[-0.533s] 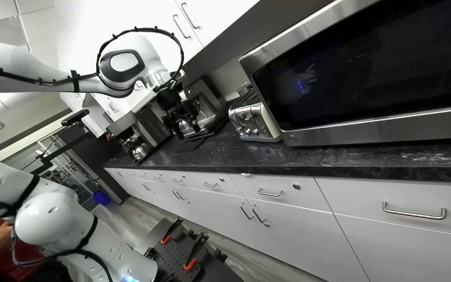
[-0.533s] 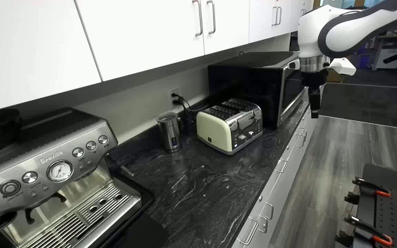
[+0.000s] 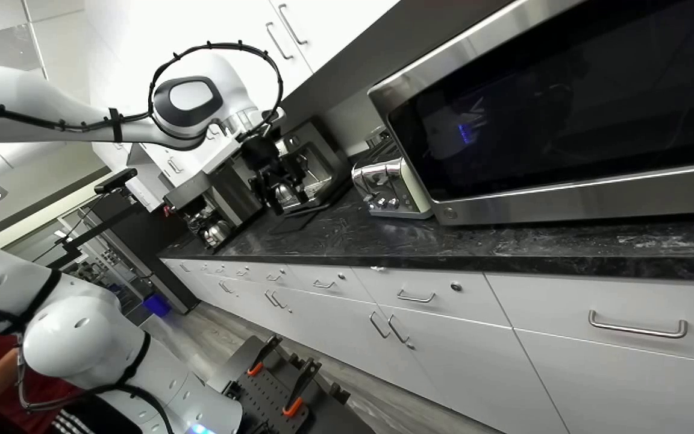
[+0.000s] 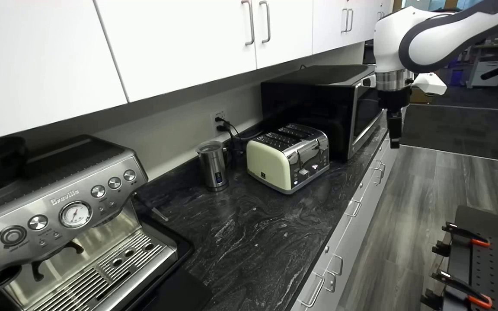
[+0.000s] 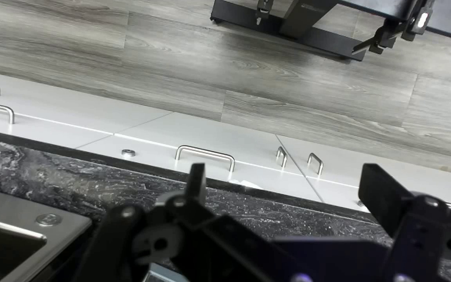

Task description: Press the button on the bottom left side of the toaster

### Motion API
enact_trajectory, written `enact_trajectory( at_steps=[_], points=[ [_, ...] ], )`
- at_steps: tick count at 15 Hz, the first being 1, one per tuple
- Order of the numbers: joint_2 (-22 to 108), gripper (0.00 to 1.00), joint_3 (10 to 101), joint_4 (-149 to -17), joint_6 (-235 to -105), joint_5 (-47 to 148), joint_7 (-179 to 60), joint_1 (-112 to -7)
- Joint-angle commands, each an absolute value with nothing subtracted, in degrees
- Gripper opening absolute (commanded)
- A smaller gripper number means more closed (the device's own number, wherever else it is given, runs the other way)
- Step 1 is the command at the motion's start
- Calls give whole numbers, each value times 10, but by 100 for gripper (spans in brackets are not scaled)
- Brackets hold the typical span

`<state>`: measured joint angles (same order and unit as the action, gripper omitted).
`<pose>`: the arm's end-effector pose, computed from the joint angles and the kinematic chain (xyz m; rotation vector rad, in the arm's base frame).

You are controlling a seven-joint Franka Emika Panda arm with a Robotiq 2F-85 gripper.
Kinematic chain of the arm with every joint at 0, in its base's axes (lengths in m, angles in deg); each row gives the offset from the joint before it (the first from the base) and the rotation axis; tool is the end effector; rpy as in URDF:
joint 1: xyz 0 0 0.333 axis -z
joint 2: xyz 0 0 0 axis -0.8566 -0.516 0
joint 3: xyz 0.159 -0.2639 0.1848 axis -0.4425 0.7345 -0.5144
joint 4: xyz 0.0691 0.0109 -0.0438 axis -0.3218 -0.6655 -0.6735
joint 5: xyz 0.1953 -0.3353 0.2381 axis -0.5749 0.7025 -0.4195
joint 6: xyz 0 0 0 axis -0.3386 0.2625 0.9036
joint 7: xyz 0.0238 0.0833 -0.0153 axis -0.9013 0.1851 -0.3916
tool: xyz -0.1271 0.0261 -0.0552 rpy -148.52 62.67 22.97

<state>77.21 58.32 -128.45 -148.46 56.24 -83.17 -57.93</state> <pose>0.4609 -0.0754 0.3981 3.0355 0.4237 -0.2185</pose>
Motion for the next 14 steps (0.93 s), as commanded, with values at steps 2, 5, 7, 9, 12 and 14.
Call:
enact_trajectory(
  at_steps=[2, 5, 7, 9, 12, 14],
  points=[
    [772, 100, 580, -1284, -1484, 561, -832, -576],
    [772, 100, 580, -1284, -1484, 561, -832, -576],
    [770, 100, 578, -1282, -1484, 556, -828, -578],
    [767, 100, 573, -1280, -1491, 523, -821, -590],
    [761, 100, 559, -1278, -1503, 432, -770, -606],
    [751, 100, 546, -1282, -1535, 369, -733, -618]
  ],
)
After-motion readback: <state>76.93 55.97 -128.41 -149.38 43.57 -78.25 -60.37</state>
